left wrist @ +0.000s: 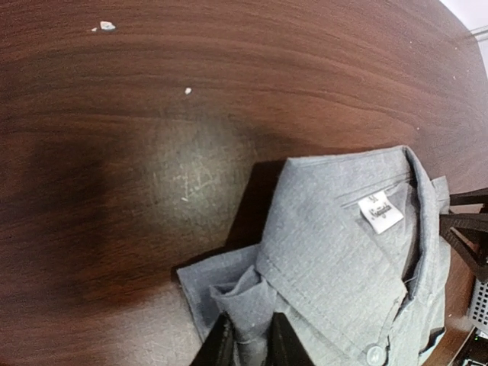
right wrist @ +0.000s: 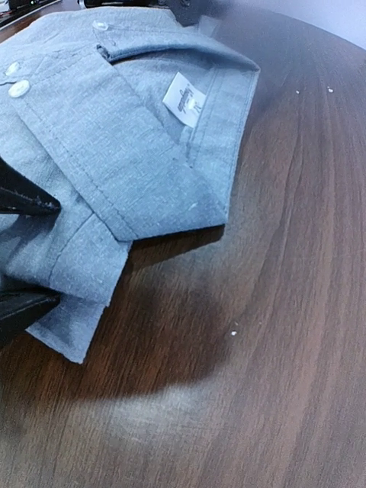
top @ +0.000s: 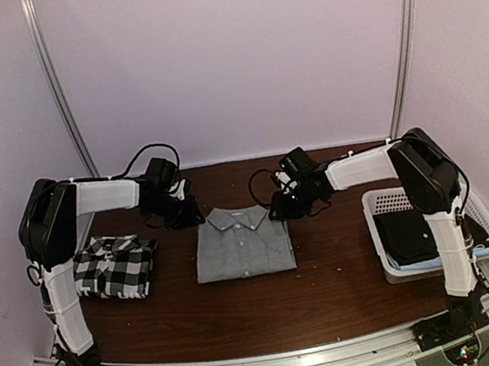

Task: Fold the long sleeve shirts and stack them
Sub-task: Adjust the square-folded shirt at the center of the board.

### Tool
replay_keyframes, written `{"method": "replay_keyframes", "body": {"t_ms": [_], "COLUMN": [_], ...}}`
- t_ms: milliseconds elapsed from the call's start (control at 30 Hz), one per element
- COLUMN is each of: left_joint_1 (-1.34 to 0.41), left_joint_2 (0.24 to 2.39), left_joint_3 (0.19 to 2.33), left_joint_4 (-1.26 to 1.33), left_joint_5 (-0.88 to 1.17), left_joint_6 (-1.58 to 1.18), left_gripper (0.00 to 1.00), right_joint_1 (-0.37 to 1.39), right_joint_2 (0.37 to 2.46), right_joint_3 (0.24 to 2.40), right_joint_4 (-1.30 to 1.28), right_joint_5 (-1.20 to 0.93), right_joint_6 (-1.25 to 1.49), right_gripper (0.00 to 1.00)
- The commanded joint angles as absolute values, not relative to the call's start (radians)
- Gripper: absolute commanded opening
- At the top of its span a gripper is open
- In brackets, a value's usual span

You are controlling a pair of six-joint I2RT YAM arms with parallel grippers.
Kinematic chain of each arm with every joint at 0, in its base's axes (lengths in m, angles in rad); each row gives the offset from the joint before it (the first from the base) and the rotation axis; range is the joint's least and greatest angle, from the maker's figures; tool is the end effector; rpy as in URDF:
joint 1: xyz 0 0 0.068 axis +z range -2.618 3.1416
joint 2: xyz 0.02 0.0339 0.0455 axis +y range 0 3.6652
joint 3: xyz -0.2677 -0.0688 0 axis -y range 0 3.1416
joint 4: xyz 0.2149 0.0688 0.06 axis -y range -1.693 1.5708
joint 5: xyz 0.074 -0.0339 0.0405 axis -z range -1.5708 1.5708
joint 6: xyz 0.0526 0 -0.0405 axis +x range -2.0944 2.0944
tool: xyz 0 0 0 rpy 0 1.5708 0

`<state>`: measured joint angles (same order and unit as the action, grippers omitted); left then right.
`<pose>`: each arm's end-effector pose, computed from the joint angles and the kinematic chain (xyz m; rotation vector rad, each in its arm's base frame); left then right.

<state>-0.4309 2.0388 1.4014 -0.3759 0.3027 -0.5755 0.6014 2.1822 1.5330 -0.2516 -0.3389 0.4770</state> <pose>0.3704 -0.1875 0.1673 -0.0776 2.7043 -0.7341 0.3676 0.2735 0.1537 -0.3171 2.5926 0.8488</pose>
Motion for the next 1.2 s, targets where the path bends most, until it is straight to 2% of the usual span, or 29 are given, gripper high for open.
{"method": "replay_keyframes", "body": {"t_ms": [0, 67, 200, 367, 700, 1000, 1100, 1133, 1167], "left_joint_1": [-0.425, -0.425, -0.425, -0.425, -0.425, -0.419, -0.412, -0.410, -0.409], "left_joint_2": [2.060, 2.060, 2.059, 2.045, 2.038, 2.116, 2.150, 2.157, 2.163], "left_joint_3": [1.435, 1.437, 1.440, 1.442, 1.443, 1.463, 1.482, 1.489, 1.495], "left_joint_4": [-0.329, -0.328, -0.328, -0.325, -0.304, -0.292, -0.300, -0.307, -0.312], "left_joint_5": [0.339, 0.344, 0.364, 0.375, 0.389, 0.335, 0.311, 0.301, 0.289], "left_joint_6": [-0.565, -0.558, -0.547, -0.537, -0.523, -0.524, -0.516, -0.514, -0.511], "left_gripper": [0.13, 0.07, 0.03, 0.00, 0.00, 0.00, 0.00, 0.01, 0.08], "right_joint_1": [0.597, 0.598, 0.597, 0.599, 0.602, 0.591, 0.576, 0.570, 0.567], "right_joint_2": [2.199, 2.189, 2.158, 2.124, 2.021, 2.095, 2.120, 2.125, 2.128], "right_joint_3": [1.566, 1.566, 1.566, 1.554, 1.476, 1.472, 1.471, 1.470, 1.470], "right_joint_4": [-0.233, -0.232, -0.242, -0.244, -0.237, -0.244, -0.245, -0.245, -0.245], "right_joint_5": [-0.354, -0.349, -0.323, -0.327, -0.275, -0.253, -0.246, -0.245, -0.242], "right_joint_6": [0.484, 0.485, 0.480, 0.475, 0.474, 0.472, 0.470, 0.468, 0.467], "right_gripper": [0.32, 0.29, 0.22, 0.00, 0.00, 0.00, 0.04, 0.05, 0.05]}}
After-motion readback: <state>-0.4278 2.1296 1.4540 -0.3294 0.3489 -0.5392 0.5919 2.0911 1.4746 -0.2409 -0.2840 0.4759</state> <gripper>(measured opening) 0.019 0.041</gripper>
